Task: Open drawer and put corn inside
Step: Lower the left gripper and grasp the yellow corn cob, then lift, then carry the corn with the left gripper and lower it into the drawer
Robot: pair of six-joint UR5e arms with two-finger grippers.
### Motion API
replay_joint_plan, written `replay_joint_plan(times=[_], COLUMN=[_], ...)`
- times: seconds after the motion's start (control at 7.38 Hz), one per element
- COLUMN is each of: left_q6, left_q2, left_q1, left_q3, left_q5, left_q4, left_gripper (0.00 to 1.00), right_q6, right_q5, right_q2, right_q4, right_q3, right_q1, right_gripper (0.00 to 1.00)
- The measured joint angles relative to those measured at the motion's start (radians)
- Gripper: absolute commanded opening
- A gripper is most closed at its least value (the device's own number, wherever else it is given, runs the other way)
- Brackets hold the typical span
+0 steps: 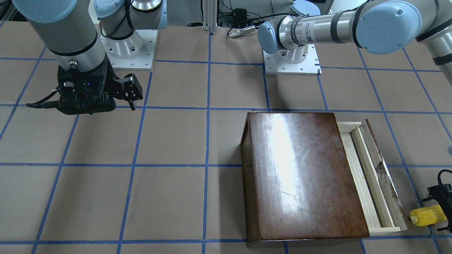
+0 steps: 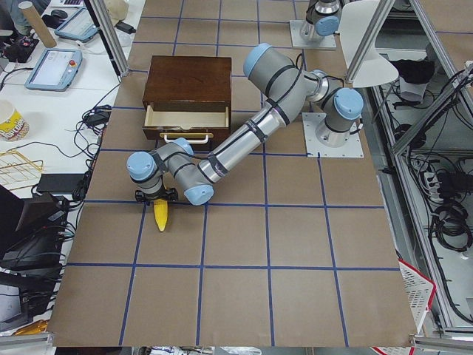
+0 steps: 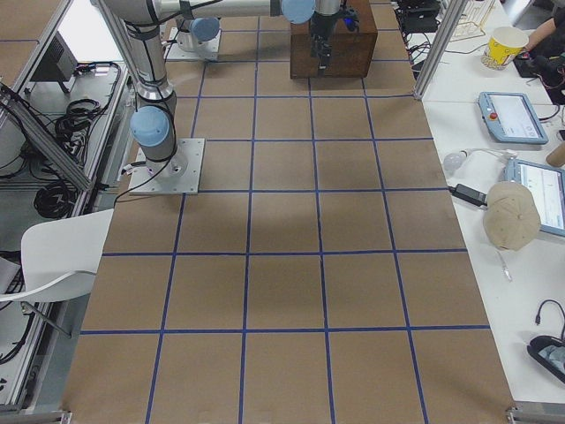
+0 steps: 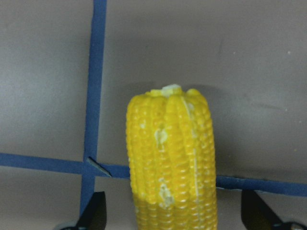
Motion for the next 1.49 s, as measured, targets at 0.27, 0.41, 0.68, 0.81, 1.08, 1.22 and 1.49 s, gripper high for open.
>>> replay_joint_plan(times=[0.27,0.41,0.68,0.81,1.08,1.22,1.49], left_q6=[-0.001,0.0,-0.001,-0.007,-0.074,-0.133,-0.286], left_q2=[0.001,0.003,0.022,0.041,0.116,0.165,0.24], left_q1=[0.0,0.0,0.0,-0.003,-0.012,-0.013,-0.02], left_q3=[0.0,0.0,0.001,0.003,0.006,0.006,0.003], left_q5=[0.001,0.001,-0.004,-0.01,-0.02,-0.023,-0.026], left_q4=[-0.001,-0.001,0.0,-0.004,-0.043,-0.085,-0.151], left_gripper=[0.07,0.0,0.0,0.0,0.0,0.0,0.0], right_q6=[0.0,0.0,0.0,0.0,-0.001,-0.001,0.0], right_q5=[-0.001,-0.001,-0.001,-0.001,0.0,0.0,0.0], right_q2=[0.0,0.0,0.0,0.0,0.0,0.0,0.0], right_q4=[-0.001,0.0,0.0,0.0,0.0,0.0,0.0], right_q3=[0.0,0.0,0.0,0.0,0.0,0.0,0.0], right_q1=[0.0,0.0,0.0,0.0,0.0,0.0,0.0], right_gripper=[1.0,1.0,1.0,1.0,1.0,1.0,1.0])
